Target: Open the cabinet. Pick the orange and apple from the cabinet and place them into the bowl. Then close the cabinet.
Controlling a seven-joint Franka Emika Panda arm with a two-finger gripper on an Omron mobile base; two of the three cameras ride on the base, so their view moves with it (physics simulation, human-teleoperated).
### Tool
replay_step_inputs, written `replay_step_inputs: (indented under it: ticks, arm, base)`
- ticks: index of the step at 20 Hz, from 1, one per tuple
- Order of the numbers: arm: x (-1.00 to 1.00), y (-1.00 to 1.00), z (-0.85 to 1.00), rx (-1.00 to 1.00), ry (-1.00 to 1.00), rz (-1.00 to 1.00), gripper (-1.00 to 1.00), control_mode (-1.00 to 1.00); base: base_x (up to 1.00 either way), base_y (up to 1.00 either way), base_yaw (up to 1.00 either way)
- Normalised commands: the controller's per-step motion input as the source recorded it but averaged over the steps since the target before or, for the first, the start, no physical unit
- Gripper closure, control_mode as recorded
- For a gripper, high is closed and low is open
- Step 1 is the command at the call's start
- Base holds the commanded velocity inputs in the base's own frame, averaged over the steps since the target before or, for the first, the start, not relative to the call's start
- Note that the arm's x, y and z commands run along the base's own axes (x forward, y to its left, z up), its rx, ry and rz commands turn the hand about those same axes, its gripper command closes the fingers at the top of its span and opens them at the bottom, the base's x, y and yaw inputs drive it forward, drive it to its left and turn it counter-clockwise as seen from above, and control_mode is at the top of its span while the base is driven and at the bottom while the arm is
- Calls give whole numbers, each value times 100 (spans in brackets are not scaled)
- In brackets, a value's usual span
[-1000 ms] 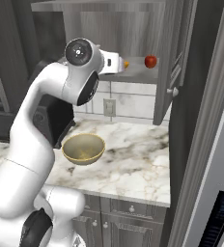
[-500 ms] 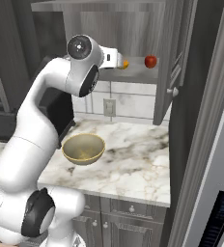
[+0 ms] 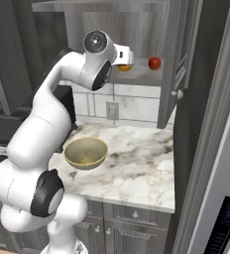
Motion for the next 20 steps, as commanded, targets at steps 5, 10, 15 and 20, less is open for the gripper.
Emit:
replay_step_inputs:
  ticks: [5, 10, 15, 20]
  arm:
    - [42, -13, -7, -1, 2, 0, -100, -100]
    - [12, 0, -5, 0, 3, 0, -100, -100]
    - [14, 0, -9, 0, 6, 0, -100, -100]
    - [26, 0, -5, 0, 1, 0, -100, -100]
  base:
    - [0, 0, 0]
    - [0, 0, 0]
    - [0, 0, 0]
    - [0, 0, 0]
